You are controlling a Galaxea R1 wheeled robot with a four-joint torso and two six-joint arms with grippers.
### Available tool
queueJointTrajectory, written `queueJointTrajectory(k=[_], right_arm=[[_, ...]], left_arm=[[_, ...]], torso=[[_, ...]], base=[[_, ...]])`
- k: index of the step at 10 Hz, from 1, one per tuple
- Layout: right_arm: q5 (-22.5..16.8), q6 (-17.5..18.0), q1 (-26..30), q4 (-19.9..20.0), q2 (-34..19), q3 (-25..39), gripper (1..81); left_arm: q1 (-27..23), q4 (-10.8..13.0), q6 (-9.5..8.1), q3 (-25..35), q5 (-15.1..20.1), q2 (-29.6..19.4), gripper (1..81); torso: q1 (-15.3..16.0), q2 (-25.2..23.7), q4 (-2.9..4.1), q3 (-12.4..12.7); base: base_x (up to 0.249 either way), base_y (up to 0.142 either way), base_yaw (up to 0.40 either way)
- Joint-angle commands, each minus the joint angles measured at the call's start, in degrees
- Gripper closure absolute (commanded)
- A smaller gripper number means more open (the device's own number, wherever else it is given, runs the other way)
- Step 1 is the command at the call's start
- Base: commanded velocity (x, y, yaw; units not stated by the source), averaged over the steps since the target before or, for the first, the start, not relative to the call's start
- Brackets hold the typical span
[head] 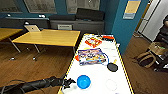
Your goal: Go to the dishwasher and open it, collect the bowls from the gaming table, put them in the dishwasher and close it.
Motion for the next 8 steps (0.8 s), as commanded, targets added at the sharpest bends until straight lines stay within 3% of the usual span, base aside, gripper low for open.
queueJointTrajectory(k=[1,3,8], right_arm=[[-3.31,-0.16,2.48,-1.48,-2.14,1.6,81.1],[-3.48,-0.16,2.83,-1.48,-2.14,1.69,81.1],[-3.83,-0.16,3.1,-1.48,-1.44,0.81,81.1]], left_arm=[[-7.1,-0.29,-0.36,-1.54,4.13,0.81,1.0],[-7.37,-0.2,-3.0,-3.91,7.12,2.39,1.0],[-8.67,-0.11,-4.14,-5.5,8.71,4.15,1.0]], torso=[[0.0,0.0,0.0,0.0],[0.0,0.0,0.0,0.0],[0.0,0.0,0.0,0.0]], base=[[0.0,0.0,0.0],[0.0,0.0,0.0],[0.0,0.0,0.0]])
